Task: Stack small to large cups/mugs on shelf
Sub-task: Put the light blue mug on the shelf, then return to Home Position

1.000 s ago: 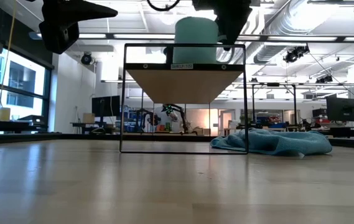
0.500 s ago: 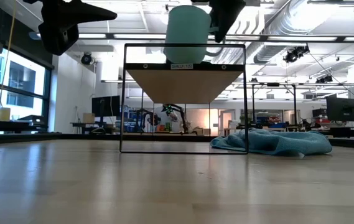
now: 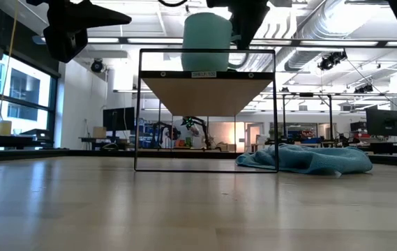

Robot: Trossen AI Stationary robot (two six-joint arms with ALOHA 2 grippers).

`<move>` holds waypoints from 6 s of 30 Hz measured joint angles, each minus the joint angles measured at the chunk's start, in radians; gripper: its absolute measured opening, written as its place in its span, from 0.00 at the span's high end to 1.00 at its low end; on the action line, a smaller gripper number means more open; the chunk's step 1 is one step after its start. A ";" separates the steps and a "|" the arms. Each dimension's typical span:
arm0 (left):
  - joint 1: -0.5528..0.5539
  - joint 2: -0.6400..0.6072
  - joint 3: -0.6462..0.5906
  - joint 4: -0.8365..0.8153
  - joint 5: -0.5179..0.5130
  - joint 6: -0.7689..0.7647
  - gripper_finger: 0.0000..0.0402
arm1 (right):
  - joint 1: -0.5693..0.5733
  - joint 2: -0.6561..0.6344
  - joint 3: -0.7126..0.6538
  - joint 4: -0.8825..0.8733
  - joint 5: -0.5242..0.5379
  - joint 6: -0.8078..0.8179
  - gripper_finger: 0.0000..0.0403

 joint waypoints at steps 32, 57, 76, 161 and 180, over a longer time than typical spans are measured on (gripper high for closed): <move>0.000 0.000 0.000 -0.017 -0.007 -0.011 0.55 | -0.008 0.001 -0.004 -0.001 -0.003 -0.005 0.94; 0.000 0.000 0.000 -0.020 -0.006 -0.012 0.55 | -0.008 0.000 -0.005 0.000 -0.004 -0.004 0.82; 0.000 0.000 0.000 -0.022 -0.006 -0.012 0.55 | -0.027 0.000 -0.005 -0.001 -0.005 0.023 0.76; 0.000 0.000 0.000 -0.029 -0.007 -0.011 0.55 | -0.023 -0.136 -0.005 -0.001 -0.063 0.133 0.51; 0.000 0.000 0.000 0.016 -0.007 -0.011 0.55 | -0.022 -0.587 -0.005 0.002 -0.063 0.242 0.52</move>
